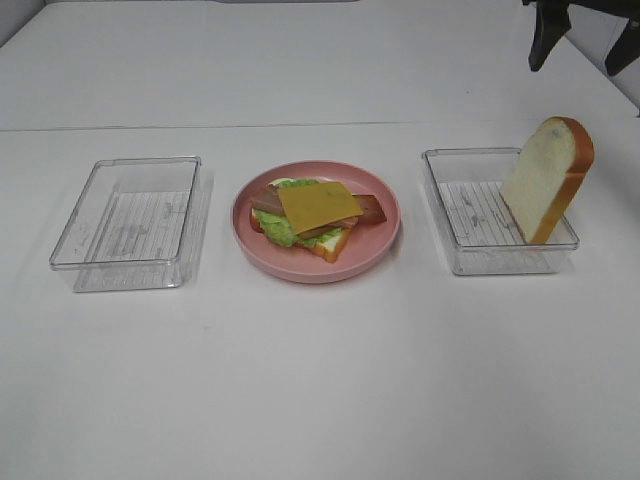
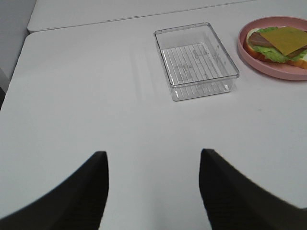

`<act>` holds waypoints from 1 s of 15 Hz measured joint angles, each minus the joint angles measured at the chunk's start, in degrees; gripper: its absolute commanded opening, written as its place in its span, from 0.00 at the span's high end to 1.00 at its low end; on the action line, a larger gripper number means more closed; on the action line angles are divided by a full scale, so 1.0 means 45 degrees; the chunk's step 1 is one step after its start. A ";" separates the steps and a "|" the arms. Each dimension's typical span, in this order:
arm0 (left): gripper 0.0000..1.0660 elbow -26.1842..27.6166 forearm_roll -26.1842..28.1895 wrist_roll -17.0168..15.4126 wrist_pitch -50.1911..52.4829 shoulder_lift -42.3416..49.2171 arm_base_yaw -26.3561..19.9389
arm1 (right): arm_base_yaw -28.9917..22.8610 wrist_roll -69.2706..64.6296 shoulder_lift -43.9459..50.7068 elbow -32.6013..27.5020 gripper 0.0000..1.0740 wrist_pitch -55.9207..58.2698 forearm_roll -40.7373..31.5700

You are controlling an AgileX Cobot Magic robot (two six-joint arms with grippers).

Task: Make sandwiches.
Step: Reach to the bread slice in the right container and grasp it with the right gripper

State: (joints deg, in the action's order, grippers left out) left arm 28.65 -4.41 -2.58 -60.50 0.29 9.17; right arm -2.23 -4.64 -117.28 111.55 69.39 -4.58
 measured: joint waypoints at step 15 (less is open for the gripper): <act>0.48 0.0000 0.0000 0.0000 0.0000 0.0000 0.0000 | 0.0064 0.0102 -0.1795 -0.0955 1.00 0.0127 0.0433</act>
State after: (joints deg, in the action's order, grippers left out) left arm 28.65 -4.41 -2.58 -60.50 0.29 9.17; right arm -1.95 -4.18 -125.36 107.26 69.96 -2.64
